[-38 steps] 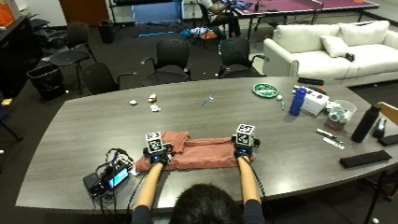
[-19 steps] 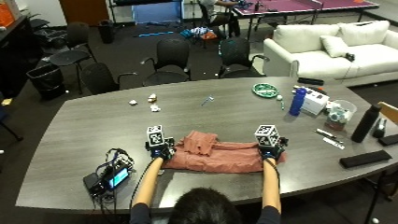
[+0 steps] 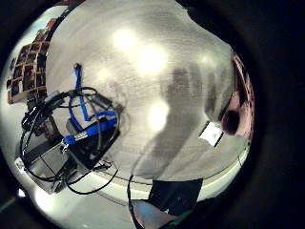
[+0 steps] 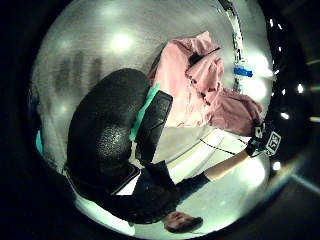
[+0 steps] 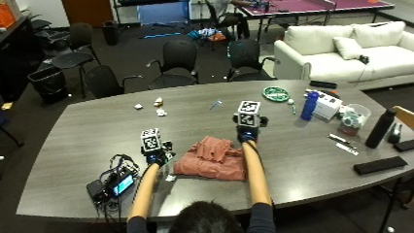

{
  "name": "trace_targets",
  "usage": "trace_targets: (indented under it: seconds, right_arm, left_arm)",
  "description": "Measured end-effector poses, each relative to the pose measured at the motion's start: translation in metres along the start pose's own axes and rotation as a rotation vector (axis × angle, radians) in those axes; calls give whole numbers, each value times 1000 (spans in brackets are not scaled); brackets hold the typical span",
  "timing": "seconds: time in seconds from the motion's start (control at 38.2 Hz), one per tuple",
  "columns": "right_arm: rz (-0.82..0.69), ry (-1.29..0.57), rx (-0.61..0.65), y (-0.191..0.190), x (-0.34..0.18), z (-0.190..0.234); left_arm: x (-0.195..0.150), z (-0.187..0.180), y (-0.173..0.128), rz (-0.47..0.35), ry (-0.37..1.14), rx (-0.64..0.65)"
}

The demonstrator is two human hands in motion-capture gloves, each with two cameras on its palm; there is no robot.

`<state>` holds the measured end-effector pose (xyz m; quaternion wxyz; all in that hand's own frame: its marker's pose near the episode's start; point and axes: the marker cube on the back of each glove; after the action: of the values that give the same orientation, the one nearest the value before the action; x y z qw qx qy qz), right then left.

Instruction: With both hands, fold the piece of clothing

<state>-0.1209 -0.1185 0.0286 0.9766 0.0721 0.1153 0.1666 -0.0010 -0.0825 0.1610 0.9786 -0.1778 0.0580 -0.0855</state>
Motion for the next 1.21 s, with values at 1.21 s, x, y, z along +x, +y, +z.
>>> trace_targets:
  seconds: [1.21]
  right_arm:
    - [-513,-395,-182,77,-206,-64]
  left_arm:
    - [-27,-24,-18,-71,-18,148]
